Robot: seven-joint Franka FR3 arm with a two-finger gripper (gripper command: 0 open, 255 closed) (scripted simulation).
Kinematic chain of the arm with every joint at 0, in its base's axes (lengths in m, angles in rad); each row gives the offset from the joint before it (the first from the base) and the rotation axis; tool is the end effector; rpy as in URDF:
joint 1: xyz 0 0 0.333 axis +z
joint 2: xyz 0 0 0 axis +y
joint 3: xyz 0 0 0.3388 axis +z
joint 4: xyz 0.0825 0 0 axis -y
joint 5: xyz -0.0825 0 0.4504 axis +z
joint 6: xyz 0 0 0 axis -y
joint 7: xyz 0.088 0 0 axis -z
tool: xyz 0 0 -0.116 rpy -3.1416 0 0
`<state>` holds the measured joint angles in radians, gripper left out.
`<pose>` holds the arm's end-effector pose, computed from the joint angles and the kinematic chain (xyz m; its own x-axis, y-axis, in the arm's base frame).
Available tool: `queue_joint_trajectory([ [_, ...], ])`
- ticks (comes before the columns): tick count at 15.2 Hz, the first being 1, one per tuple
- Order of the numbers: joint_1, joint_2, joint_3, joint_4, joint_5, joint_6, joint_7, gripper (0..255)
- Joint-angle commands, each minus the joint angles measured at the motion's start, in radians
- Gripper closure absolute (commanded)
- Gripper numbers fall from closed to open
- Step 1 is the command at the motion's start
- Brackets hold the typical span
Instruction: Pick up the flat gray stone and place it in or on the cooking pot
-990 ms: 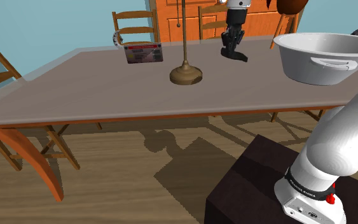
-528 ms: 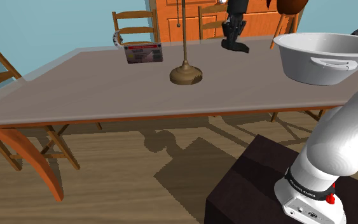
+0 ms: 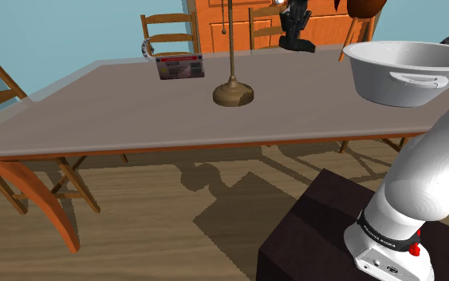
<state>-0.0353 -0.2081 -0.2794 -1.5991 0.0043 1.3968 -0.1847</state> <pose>0.4991 -0.1821 0.7230 0.9923 -0.1234 0.0093 -0.1227 -0.9906 -0.0605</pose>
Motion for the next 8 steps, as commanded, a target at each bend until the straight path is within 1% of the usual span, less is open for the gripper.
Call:
queue_joint_trajectory([
  [1, 0.0, 0.014, -0.003, 0.042, 0.003, -0.029, -0.003, 255],
  [8, -0.002, 0.077, -0.013, 0.213, 0.02, -0.14, -0.011, 255],
])
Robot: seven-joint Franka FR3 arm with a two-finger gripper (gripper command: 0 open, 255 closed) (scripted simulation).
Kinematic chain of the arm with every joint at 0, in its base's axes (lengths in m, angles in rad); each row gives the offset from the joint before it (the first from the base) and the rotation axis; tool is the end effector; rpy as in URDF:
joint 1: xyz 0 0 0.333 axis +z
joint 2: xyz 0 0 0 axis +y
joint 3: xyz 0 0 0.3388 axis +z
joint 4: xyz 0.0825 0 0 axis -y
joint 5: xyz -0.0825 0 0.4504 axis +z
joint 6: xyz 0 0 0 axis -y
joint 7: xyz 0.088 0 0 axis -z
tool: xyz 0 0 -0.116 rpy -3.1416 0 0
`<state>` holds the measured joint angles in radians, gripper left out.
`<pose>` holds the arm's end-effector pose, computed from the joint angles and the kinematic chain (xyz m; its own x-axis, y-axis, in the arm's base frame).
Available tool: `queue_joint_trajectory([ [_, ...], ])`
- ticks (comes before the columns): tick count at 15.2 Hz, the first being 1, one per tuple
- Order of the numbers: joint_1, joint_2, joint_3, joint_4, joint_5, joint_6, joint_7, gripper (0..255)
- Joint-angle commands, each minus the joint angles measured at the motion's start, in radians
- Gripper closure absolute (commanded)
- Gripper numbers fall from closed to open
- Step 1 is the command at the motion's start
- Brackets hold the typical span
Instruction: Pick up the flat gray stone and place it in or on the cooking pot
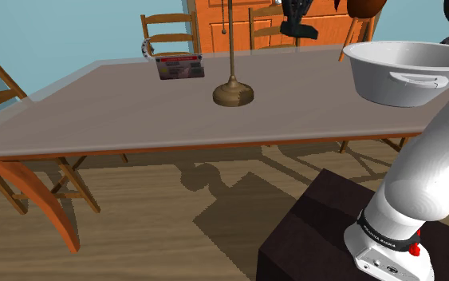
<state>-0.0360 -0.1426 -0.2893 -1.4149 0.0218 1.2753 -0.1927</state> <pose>0.4986 -0.1823 0.7724 0.9923 -0.1234 0.0093 -0.1226 -0.9906 -0.0607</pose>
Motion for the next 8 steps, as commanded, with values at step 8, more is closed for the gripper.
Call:
queue_joint_trajectory([
  [8, -0.024, -0.073, -0.027, 0.006, -0.028, -0.078, -0.055, 255],
])
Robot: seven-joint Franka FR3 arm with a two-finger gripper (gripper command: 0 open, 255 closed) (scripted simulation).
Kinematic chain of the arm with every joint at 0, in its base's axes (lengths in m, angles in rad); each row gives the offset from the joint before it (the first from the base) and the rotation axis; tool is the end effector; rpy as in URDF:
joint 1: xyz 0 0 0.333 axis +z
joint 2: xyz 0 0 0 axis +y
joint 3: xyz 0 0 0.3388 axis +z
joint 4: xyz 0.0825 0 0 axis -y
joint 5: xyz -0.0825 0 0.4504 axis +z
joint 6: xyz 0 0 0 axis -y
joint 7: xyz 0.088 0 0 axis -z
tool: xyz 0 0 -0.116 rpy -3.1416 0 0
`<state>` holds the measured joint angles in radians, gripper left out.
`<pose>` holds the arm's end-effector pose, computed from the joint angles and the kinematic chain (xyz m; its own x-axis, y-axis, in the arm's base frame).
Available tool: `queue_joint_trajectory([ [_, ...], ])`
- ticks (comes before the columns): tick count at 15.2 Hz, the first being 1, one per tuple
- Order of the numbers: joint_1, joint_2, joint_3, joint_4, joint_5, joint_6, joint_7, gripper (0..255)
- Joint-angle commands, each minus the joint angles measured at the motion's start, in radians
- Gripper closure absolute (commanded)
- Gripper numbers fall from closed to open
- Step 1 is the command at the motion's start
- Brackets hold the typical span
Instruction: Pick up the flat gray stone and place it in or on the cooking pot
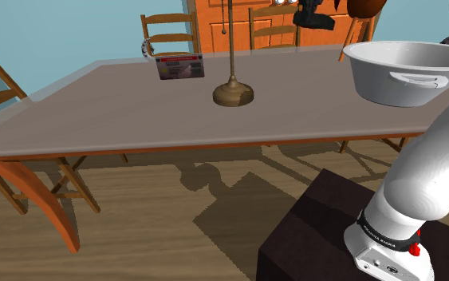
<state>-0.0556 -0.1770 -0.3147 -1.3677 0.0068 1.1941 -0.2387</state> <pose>0.4596 -0.2025 0.8041 0.9922 -0.1243 0.0095 -0.1235 -0.9905 -0.0603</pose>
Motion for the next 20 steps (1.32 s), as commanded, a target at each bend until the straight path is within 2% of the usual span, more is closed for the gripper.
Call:
queue_joint_trajectory([
  [1, -0.01, -0.068, -0.006, -0.068, -0.024, 0.002, -0.021, 255],
  [10, -0.065, -0.288, -0.066, -0.232, -0.124, -0.04, -0.148, 255],
  [20, -0.12, -0.451, -0.166, -0.283, -0.254, -0.122, -0.329, 255],
])
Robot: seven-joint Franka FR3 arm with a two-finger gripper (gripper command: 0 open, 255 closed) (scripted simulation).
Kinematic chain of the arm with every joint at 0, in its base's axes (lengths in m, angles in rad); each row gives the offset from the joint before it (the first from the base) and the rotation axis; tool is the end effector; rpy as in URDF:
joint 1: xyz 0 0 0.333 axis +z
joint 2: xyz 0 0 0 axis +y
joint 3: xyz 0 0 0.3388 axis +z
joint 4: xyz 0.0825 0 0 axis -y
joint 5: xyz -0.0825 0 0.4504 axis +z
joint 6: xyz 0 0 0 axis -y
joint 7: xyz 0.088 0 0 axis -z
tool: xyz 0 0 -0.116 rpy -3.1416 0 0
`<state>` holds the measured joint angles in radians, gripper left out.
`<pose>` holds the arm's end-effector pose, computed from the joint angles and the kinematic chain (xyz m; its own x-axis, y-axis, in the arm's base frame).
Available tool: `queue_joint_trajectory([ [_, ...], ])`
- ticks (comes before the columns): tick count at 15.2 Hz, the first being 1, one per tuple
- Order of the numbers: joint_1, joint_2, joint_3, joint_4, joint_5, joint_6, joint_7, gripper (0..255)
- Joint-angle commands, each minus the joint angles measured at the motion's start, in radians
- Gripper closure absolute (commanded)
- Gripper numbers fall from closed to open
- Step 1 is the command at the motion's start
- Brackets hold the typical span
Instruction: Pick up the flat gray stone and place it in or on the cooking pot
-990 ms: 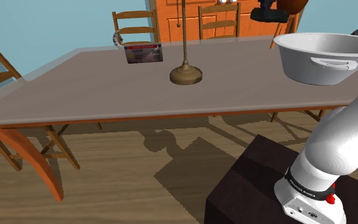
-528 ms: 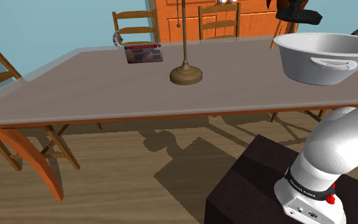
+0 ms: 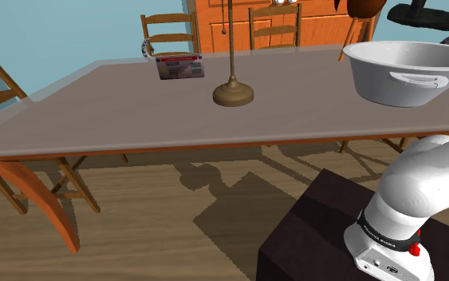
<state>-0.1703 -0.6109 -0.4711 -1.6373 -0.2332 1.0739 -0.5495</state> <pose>0.1949 -0.3169 0.8103 0.9921 -0.1248 0.0099 -0.1240 -0.9905 -0.0603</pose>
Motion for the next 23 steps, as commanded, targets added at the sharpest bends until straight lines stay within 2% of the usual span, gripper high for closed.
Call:
queue_joint_trajectory([
  [1, -0.008, -0.029, -0.009, -0.037, -0.017, 0.011, -0.015, 255],
  [13, -0.037, -0.143, -0.008, -0.293, -0.046, 0.155, 0.014, 255],
  [21, -0.038, -0.149, -0.008, -0.305, -0.048, 0.162, 0.015, 255],
  [22, -0.038, -0.149, -0.008, -0.305, -0.048, 0.162, 0.015, 0],
  [23, -0.038, -0.149, -0.008, -0.305, -0.048, 0.162, 0.015, 0],
])
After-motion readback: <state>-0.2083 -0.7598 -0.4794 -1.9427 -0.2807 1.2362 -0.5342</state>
